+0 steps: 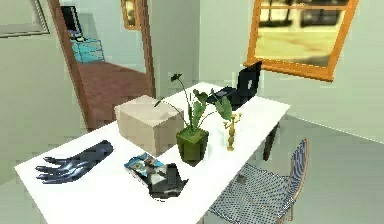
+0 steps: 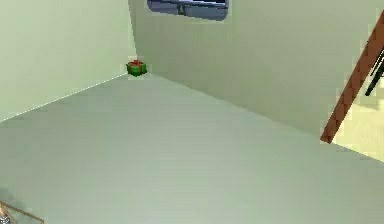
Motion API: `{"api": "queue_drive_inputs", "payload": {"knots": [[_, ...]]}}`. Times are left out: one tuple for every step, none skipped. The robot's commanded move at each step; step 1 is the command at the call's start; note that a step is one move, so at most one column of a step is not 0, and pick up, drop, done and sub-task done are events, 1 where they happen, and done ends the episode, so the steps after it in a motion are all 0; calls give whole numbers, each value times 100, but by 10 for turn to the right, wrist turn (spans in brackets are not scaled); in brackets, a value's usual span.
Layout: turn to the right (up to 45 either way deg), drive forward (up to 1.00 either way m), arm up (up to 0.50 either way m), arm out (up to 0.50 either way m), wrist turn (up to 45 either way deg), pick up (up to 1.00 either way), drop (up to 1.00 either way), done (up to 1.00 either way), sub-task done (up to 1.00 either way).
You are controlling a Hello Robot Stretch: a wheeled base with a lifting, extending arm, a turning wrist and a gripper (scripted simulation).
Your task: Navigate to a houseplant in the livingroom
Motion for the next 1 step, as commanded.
{"api": "queue_drive_inputs", "payload": {"knots": [[0,0,0,0,0,0,0,100,0]]}}
